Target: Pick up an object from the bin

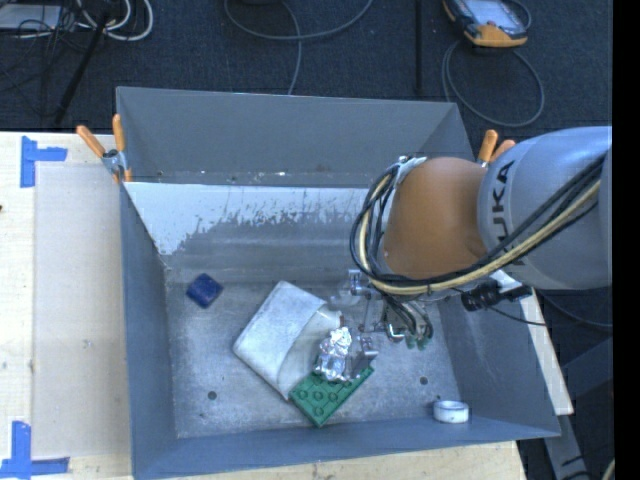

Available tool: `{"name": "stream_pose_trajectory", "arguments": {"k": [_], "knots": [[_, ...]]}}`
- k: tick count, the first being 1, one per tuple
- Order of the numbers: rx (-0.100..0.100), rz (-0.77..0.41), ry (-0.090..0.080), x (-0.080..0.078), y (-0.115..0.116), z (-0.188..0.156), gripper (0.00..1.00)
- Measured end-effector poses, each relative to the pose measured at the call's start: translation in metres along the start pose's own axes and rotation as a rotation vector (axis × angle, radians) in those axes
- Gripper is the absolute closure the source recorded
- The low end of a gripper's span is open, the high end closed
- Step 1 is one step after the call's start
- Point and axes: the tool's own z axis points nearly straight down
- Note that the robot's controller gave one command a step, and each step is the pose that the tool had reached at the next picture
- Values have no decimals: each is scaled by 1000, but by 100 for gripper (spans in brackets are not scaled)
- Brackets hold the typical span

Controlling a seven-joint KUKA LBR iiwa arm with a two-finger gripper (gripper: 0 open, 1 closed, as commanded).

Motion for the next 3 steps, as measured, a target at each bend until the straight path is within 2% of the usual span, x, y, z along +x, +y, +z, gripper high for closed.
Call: {"name": "stream_pose_trajectory", "arguments": {"k": [1,2,3], "knots": [[0,2,-8,-2,0,-4,100],[0,7,-19,-17,-11,-89,100],[0,7,-9,-15,-11,-84,100]]}}
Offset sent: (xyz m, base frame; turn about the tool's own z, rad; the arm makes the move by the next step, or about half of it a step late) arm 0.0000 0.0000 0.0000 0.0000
